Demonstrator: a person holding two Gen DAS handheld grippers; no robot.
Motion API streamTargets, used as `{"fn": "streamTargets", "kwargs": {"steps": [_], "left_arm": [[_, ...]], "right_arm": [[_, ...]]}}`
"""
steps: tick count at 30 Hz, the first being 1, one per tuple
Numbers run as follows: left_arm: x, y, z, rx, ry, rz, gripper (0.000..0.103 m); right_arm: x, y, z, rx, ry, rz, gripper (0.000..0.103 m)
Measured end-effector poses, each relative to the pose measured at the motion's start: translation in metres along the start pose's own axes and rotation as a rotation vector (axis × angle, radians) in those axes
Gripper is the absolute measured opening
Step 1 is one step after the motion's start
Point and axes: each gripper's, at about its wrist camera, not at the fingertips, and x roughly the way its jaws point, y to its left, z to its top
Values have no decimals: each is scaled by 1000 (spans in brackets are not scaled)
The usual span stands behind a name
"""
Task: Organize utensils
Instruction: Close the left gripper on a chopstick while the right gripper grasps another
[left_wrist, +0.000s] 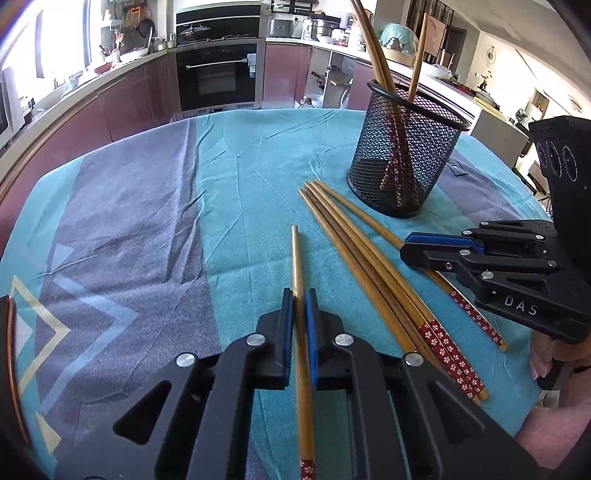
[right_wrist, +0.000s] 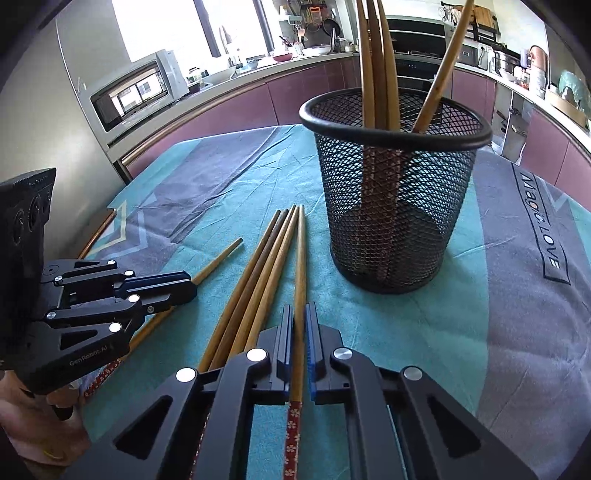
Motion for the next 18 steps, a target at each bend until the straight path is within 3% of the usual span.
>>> {"fn": "streamTargets", "kwargs": {"steps": [18], "left_arm": [[-32, 19, 9, -49, -56, -98, 7]], "right_arm": [[-39, 2, 4, 24, -95, 144, 5]]}}
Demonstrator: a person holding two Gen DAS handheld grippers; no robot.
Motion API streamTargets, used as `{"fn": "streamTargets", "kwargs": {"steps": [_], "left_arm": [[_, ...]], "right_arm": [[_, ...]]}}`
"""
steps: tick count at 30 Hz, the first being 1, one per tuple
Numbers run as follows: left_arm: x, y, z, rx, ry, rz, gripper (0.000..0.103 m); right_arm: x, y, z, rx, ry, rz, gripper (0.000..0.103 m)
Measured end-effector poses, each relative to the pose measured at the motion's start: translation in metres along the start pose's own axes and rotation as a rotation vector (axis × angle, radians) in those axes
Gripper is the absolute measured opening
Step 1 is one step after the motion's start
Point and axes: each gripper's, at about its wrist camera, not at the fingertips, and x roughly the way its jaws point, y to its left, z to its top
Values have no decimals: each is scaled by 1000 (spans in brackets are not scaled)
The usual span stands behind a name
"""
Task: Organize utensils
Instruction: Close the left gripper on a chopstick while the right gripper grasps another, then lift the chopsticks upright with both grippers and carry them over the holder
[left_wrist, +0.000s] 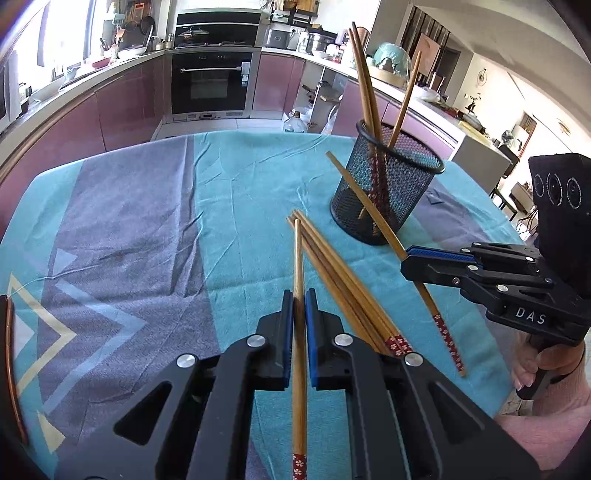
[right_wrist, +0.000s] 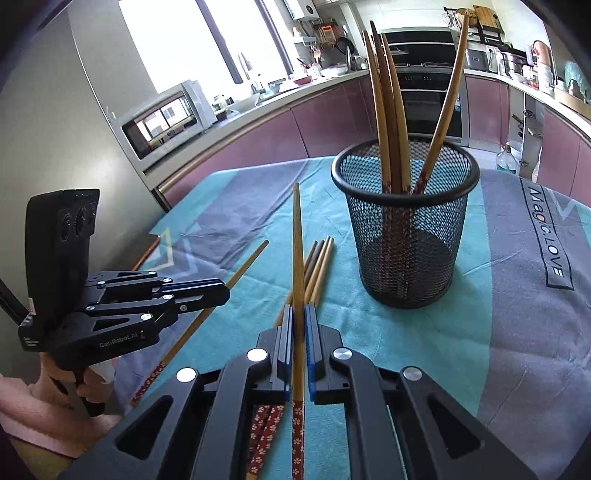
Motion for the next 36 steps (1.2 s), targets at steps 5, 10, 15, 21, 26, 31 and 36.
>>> {"fn": "streamTargets", "kwargs": {"steps": [5, 10, 15, 21, 26, 31, 36], "left_arm": [[-17, -1, 7, -2, -38, -38, 7], [-33, -3, 16, -5, -72, -77, 7], [-50, -6, 22, -1, -108, -120, 7], [-71, -9, 29, 9, -169, -139, 7], [-86, -13, 37, 9, -209, -158, 7], [-100, -12, 44, 0, -244, -175, 7], [-111, -11, 53, -12, -277, -186, 7]], "right_arm": [[-14, 2, 4, -5, -40, 9, 5], [-26, 3, 10, -3, -80, 17, 5], [-37, 3, 15, -2, -118, 18, 5], [-49, 1, 19, 0, -157, 18, 5], [-59, -1, 23, -3, -186, 12, 5], [-67, -1, 28, -12, -216, 3, 5], [-76, -1, 37, -25, -244, -6, 5]]}}
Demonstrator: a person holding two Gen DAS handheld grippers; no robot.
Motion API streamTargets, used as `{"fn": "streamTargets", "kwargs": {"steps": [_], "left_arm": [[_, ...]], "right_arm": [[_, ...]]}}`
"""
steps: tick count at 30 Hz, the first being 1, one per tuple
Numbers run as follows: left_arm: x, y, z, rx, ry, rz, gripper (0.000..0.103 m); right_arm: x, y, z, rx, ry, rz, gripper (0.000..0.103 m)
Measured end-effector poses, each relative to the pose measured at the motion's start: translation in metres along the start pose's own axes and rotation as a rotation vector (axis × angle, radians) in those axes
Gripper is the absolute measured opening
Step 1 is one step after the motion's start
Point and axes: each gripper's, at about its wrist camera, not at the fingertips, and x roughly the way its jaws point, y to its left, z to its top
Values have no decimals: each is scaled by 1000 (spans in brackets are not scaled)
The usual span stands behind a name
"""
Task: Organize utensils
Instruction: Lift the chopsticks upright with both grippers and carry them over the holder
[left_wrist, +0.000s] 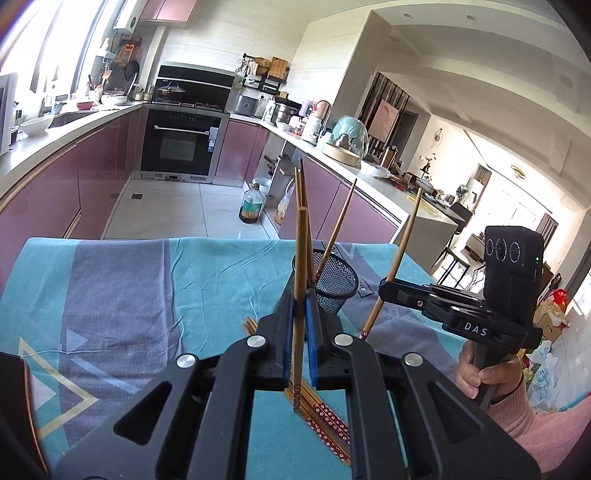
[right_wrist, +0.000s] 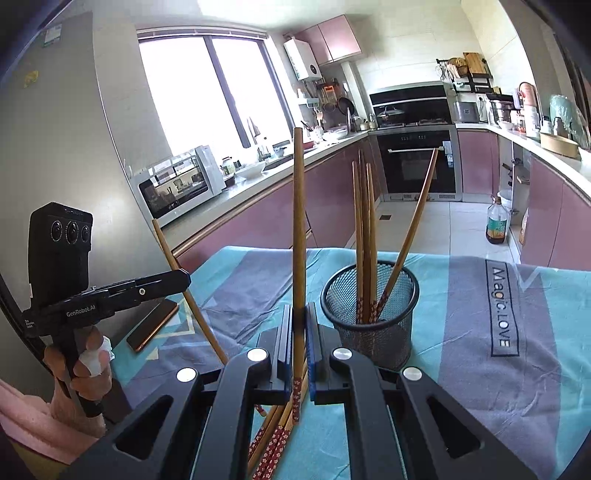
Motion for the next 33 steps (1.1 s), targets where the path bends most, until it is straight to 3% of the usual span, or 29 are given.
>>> {"fn": "streamTargets", "kwargs": {"steps": [25, 33], "left_arm": [[-15, -39, 77, 103, -181, -43, 7], [-8, -51, 96, 106, -208, -15, 7]], "right_arm": [[-25, -15, 58, -55, -131, -77, 5], [-13, -24, 73, -74, -142, -136, 5]]}}
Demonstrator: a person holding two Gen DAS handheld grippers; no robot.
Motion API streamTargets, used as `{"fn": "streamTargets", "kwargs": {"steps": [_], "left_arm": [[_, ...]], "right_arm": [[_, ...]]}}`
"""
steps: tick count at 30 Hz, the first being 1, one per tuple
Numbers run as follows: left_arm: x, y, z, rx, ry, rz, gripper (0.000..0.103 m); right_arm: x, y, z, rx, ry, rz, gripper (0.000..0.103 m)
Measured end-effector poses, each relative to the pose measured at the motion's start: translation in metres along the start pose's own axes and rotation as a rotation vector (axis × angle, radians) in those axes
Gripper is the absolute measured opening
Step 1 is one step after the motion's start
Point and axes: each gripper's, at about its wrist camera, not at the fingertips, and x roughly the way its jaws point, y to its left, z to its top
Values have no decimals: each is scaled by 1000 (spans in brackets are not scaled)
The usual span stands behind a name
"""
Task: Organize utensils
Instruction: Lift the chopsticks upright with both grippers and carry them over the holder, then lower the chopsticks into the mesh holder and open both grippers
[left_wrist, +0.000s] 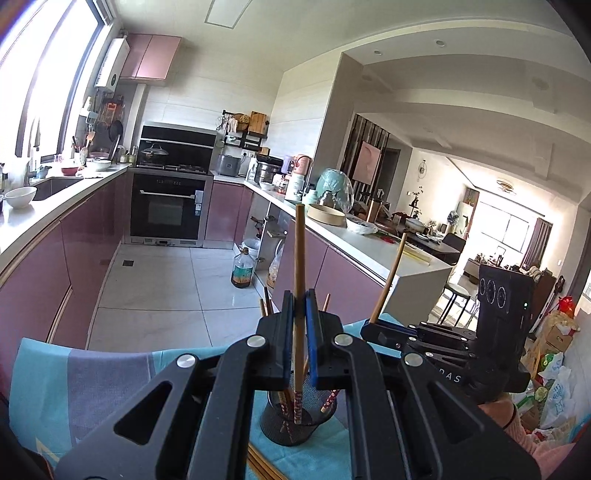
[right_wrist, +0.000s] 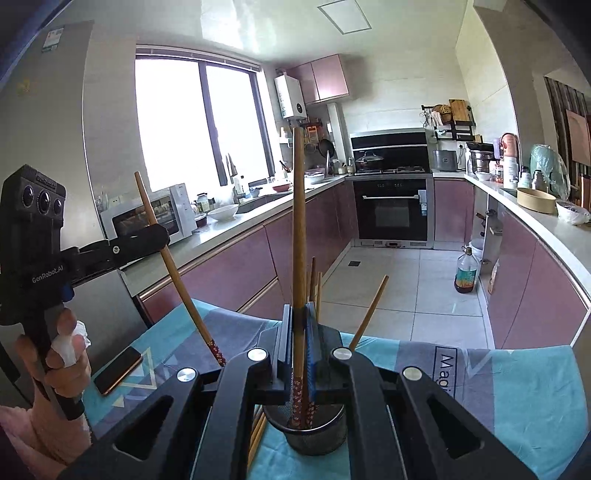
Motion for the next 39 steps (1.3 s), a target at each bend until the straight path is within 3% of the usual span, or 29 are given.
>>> {"fn": "streamTargets", "kwargs": {"steps": [8, 23, 31, 39], "left_arm": [[21, -10, -11, 7, 42, 10, 7], [73, -27, -39, 64, 303, 31, 7], [92, -9, -41, 27, 344, 49, 8], [97, 0, -39, 5, 340, 63, 20]], "right_arm": [[27, -8, -4, -3, 68, -16, 5], [67, -17, -29, 21, 249, -29, 5], [70, -19, -30, 41, 251, -41, 8], [65, -19, -27, 46, 221, -34, 8]]}}
